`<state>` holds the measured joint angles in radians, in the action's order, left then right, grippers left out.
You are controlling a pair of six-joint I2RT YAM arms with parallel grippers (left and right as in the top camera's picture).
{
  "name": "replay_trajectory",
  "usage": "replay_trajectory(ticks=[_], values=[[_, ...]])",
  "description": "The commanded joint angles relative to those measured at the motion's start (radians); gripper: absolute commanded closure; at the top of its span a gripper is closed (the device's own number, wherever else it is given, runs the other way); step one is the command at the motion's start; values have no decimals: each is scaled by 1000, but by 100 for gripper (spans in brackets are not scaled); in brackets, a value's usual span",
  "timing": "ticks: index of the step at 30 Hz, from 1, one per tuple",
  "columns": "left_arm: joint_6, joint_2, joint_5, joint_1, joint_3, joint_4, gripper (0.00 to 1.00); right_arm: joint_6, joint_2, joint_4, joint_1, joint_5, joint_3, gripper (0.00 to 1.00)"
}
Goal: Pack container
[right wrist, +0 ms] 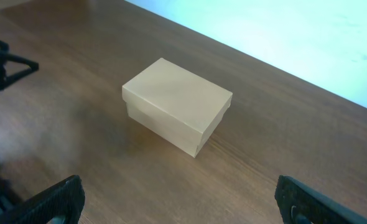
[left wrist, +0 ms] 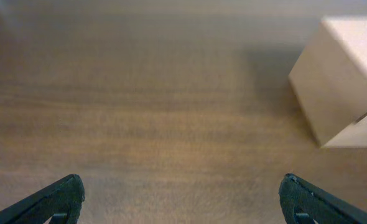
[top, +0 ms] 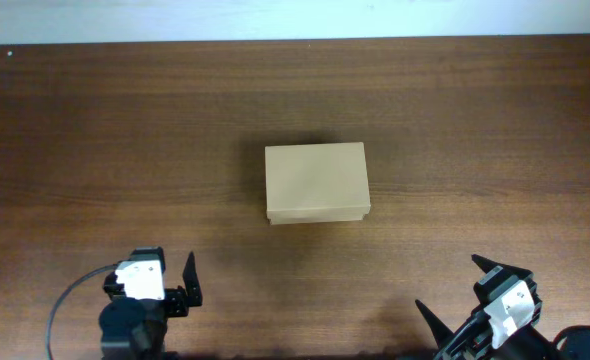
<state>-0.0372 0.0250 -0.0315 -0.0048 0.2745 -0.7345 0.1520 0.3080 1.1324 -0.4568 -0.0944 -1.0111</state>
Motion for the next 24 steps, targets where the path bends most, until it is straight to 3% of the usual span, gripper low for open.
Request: replay_trajectory(ticks=[1, 10, 24], values=[[31, -20, 21, 8, -57, 29, 0, -14, -5, -2, 7, -6, 5, 1], [105, -20, 10, 8, -97, 39, 0, -14, -5, -2, 7, -6, 5, 1], [106, -20, 10, 8, -97, 39, 0, -14, -5, -2, 7, -6, 5, 1]])
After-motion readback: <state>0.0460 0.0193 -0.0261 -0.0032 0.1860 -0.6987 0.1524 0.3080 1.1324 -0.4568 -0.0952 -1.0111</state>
